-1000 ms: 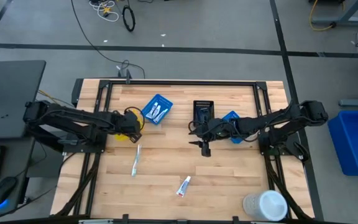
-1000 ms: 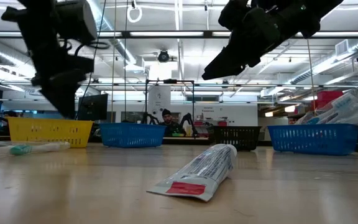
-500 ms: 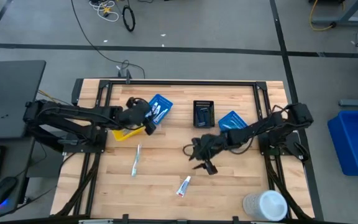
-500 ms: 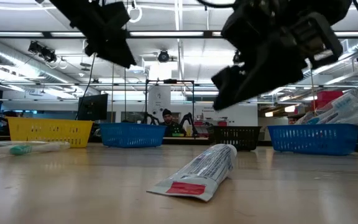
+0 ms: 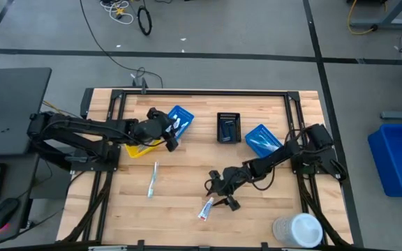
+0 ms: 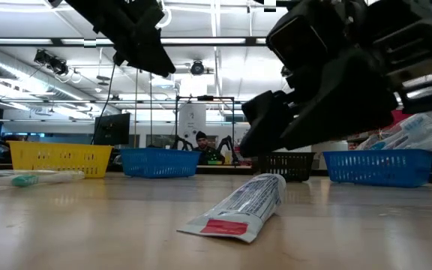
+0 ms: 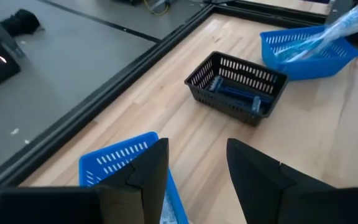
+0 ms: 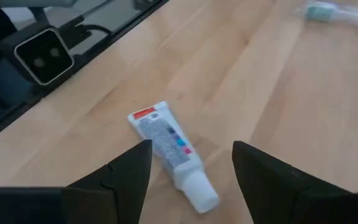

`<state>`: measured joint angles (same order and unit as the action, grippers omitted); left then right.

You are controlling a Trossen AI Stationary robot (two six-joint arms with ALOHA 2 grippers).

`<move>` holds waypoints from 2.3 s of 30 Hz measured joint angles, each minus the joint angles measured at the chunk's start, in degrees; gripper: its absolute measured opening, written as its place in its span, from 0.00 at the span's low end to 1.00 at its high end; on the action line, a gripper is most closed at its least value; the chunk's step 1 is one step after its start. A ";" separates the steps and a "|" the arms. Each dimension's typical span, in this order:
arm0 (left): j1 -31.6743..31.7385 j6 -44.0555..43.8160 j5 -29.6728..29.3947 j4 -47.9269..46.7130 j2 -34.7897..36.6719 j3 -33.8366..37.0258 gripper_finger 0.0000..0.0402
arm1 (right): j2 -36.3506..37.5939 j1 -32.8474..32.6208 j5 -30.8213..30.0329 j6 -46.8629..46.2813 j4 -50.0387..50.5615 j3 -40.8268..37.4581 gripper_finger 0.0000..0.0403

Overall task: Pick & Place Travel size toiletries
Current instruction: Put the violet toothpaste into the left blue bin

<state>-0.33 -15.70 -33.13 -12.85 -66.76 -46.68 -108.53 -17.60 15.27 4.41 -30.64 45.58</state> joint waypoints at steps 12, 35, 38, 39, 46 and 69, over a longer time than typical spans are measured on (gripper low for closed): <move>0.02 -2.35 2.34 -0.17 0.00 0.00 0.42 | -8.39 -1.33 1.31 3.83 0.22 5.69 0.50; -2.24 -9.61 15.51 0.84 -3.04 0.13 0.42 | -3.33 4.74 -16.49 13.28 8.24 5.88 0.18; -4.33 -7.39 18.18 4.81 -7.79 0.09 0.42 | -1.14 5.98 -21.23 17.45 10.16 5.88 0.18; -5.06 -6.03 18.61 6.58 -9.70 0.09 0.42 | -0.59 6.35 -22.66 18.89 10.57 5.88 0.18; -7.38 -2.09 19.54 14.29 -22.18 -0.24 0.42 | 1.71 6.35 -37.59 31.34 11.03 5.88 0.18; -3.04 -1.58 32.94 12.17 -24.76 -0.61 0.31 | 1.73 5.18 -45.18 41.08 4.57 5.84 0.18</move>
<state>-3.38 -17.28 -0.19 -0.68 -91.52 -47.29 -106.80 -12.42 -29.91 45.50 -26.07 51.42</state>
